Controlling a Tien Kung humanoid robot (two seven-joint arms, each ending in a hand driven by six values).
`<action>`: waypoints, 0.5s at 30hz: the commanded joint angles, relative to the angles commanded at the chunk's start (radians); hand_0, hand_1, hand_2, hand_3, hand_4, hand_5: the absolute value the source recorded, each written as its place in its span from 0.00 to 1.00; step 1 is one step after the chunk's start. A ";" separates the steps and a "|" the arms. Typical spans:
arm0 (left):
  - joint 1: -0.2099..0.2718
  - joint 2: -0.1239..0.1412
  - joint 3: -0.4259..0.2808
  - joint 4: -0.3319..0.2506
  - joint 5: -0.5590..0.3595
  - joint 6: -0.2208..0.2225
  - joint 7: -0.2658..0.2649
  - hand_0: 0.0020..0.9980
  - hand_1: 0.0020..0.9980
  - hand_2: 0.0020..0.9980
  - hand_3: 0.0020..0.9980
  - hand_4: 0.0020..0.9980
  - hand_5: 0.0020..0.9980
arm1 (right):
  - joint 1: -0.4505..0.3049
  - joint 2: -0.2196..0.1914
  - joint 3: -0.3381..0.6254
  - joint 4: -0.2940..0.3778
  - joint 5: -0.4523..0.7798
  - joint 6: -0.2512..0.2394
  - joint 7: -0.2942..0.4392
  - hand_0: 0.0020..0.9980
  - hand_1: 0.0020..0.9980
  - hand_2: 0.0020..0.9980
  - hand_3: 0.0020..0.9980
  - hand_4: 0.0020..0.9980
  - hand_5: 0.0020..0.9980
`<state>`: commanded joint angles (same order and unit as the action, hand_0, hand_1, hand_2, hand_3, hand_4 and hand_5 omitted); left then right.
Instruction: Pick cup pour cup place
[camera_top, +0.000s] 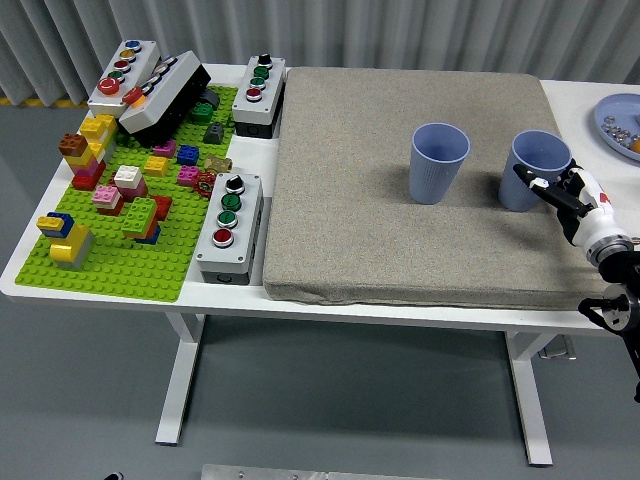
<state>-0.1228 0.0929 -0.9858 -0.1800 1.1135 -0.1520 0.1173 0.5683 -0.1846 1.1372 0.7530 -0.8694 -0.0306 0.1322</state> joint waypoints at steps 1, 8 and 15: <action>0.000 0.000 -0.001 0.000 0.000 0.000 0.000 0.81 0.75 0.81 0.72 0.52 1.00 | 0.000 0.001 -0.001 0.000 0.005 0.000 -0.001 1.00 0.95 1.00 0.95 0.87 0.52; -0.002 0.000 -0.002 0.000 0.000 0.000 0.000 0.81 0.75 0.81 0.72 0.51 1.00 | 0.001 0.001 -0.003 -0.003 0.015 0.007 -0.012 0.90 0.80 0.68 0.71 0.85 0.47; -0.003 0.001 -0.002 0.000 -0.001 0.000 0.000 0.81 0.75 0.81 0.72 0.51 1.00 | 0.000 0.001 -0.003 -0.003 0.009 0.007 -0.018 0.80 0.67 0.55 0.61 0.76 0.32</action>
<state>-0.1255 0.0936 -0.9878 -0.1800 1.1125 -0.1521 0.1173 0.5684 -0.1838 1.1340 0.7503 -0.8606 -0.0237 0.1140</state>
